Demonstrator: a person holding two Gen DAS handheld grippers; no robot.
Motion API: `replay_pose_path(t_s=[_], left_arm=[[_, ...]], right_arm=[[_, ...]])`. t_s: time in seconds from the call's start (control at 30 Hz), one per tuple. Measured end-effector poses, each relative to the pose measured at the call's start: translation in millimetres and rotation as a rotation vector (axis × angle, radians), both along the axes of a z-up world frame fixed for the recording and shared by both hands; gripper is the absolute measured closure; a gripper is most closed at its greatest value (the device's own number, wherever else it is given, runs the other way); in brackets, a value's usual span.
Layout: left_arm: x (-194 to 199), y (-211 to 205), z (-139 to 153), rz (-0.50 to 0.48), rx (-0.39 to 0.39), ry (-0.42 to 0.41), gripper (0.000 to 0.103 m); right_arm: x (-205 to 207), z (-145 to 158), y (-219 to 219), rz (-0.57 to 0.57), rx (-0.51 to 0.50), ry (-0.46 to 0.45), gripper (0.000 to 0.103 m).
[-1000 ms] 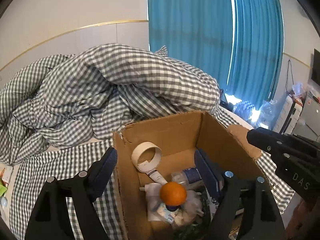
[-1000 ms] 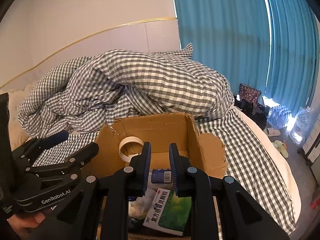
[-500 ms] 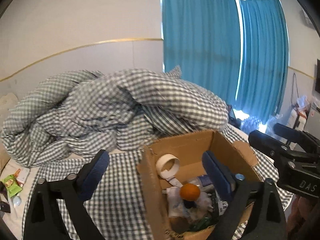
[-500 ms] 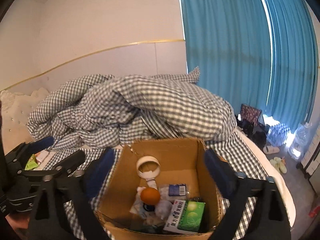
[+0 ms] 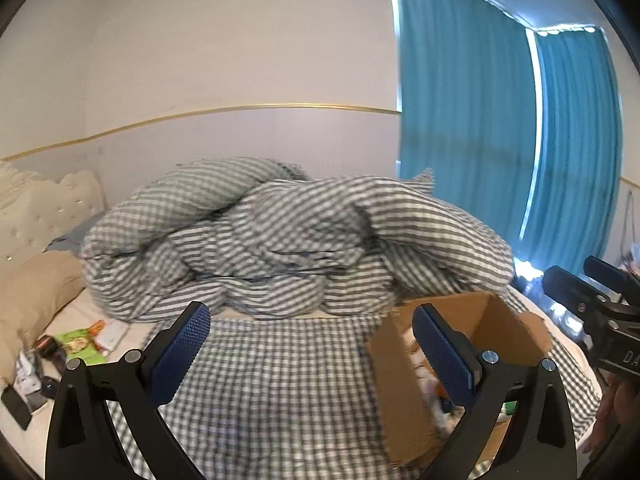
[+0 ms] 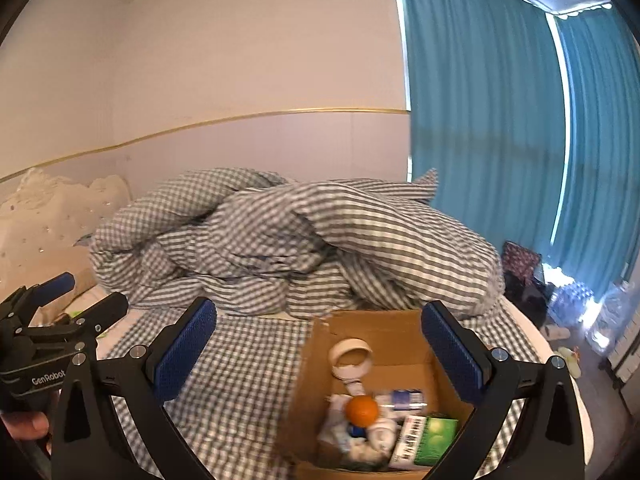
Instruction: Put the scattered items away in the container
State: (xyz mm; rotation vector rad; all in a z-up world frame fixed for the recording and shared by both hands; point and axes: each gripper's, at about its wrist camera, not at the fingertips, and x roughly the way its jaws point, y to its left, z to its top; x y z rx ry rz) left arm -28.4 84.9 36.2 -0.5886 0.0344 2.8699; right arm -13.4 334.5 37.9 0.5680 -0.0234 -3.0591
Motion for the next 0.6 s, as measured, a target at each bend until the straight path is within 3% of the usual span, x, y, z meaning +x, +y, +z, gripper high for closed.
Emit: replay_pose_path(t_s=[0.4, 0.6], left_arm=[[2.0, -101.2, 0.6, 0.156, 0.029, -0.024, 0.000], [2.6, -126.3, -11.7, 0.166, 0.047, -0.068, 0.000]], right_arm=[[-4.3, -10.4, -87.8, 0.143, 0.017, -0.029, 0.000], [-3.3, -23.2, -110.3, 0.174, 0.006, -0.064, 0.000]])
